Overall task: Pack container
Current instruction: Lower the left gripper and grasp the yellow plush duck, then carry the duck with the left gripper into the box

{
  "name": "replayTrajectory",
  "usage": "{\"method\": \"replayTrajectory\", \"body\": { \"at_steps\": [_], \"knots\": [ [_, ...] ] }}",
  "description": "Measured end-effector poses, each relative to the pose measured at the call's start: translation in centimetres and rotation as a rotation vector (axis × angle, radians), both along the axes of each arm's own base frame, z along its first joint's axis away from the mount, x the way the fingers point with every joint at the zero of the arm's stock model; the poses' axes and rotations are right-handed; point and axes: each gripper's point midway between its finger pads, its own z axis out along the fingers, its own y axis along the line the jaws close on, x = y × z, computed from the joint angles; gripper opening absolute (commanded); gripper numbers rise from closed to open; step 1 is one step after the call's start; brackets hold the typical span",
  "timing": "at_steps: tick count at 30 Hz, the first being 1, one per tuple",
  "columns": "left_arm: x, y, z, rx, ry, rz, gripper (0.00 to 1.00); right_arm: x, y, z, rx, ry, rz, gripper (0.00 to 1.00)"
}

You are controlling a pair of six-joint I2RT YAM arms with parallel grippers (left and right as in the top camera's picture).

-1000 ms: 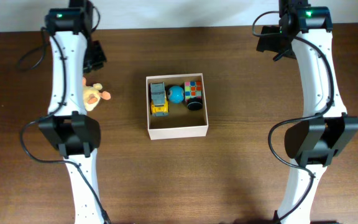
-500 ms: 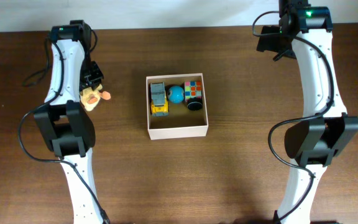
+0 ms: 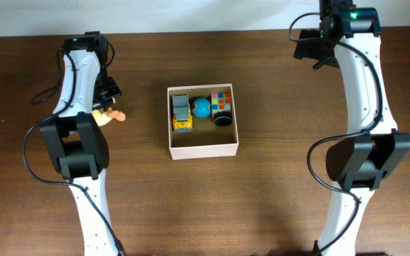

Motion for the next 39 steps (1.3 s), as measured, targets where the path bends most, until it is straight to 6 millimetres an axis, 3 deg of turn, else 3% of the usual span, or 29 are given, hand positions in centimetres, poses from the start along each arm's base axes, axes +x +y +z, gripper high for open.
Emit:
{"method": "replayTrajectory", "body": {
  "at_steps": [11, 15, 21, 27, 33, 39],
  "knots": [
    [-0.2, -0.1, 0.1, -0.006, 0.01, -0.01, 0.02, 0.0, 0.0, 0.0, 0.0, 0.0, 0.0, 0.99],
    [0.6, -0.1, 1.4, -0.011, -0.023, -0.037, 0.02, 0.0, 0.0, 0.0, 0.0, 0.0, 0.0, 0.99],
    [3.4, 0.0, 5.8, -0.005, -0.173, -0.079, 0.02, 0.0, 0.0, 0.0, 0.0, 0.0, 0.0, 0.99],
    [5.0, -0.5, 12.4, -0.014, -0.351, -0.135, 0.02, 0.0, 0.0, 0.0, 0.001, 0.0, -0.001, 0.99],
    [5.1, -4.1, 16.8, -0.118, -0.451, -0.388, 0.02, 0.0, 0.0, 0.0, 0.0, 0.0, 0.0, 0.99],
    [4.4, -11.2, 17.3, -0.248, -0.449, -0.684, 0.02, 0.0, 0.0, 0.0, 0.001, 0.0, -0.001, 0.99]
  ]
}}
